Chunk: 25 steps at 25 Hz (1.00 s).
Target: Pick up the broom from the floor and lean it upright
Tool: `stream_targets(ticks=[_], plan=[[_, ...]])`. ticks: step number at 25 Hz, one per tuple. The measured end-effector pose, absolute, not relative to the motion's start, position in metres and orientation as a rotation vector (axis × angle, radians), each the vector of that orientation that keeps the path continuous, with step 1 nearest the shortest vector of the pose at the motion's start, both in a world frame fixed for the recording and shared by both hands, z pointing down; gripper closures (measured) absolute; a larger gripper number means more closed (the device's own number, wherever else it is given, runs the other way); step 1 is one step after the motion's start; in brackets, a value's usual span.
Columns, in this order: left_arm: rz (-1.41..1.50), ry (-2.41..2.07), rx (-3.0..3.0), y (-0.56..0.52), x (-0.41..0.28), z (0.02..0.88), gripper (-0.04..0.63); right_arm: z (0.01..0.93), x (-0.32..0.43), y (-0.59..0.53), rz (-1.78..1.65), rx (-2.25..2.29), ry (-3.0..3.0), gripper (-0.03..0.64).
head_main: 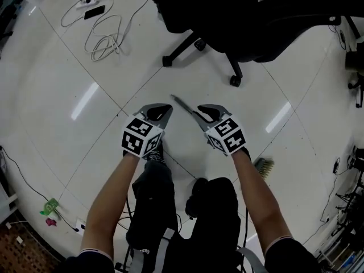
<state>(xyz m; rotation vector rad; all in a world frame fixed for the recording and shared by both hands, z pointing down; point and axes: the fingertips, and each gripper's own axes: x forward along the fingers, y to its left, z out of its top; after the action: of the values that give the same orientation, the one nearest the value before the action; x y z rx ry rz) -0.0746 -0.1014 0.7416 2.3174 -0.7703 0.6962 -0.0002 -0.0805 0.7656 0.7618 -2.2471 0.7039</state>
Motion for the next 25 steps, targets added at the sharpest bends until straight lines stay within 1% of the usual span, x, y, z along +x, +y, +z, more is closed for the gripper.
stream_targets(ticks=[7, 13, 14, 16, 20, 24, 25], plan=[[0.708, -0.740, 2.302, -0.101, -0.084, 0.844, 0.595, 0.888, -0.006, -0.081, 0.686, 0.664, -2.191, 0.534], [0.768, -0.718, 2.289, -0.101, -0.086, 0.905, 0.595, 0.967, -0.005, -0.082, 0.742, 0.652, -2.130, 0.531], [0.780, -0.716, 2.288, -0.100, -0.086, 0.912, 0.595, 0.980, -0.006, -0.081, 0.745, 0.633, -2.114, 0.524], [0.796, -0.713, 2.282, -0.098, -0.087, 0.923, 0.595, 1.006, -0.008, -0.077, 0.735, 0.594, -2.075, 0.486], [0.802, -0.713, 2.281, -0.099, -0.090, 0.931, 0.595, 1.041, -0.008, -0.076, 0.681, 0.555, -2.008, 0.468], [0.789, -0.727, 2.280, -0.102, -0.095, 0.930, 0.595, 1.055, -0.010, -0.065, 0.641, 0.528, -1.963, 0.468], [0.785, -0.731, 2.279, -0.102, -0.097, 0.930, 0.595, 1.057, -0.010, -0.065, 0.627, 0.534, -1.957, 0.487]])
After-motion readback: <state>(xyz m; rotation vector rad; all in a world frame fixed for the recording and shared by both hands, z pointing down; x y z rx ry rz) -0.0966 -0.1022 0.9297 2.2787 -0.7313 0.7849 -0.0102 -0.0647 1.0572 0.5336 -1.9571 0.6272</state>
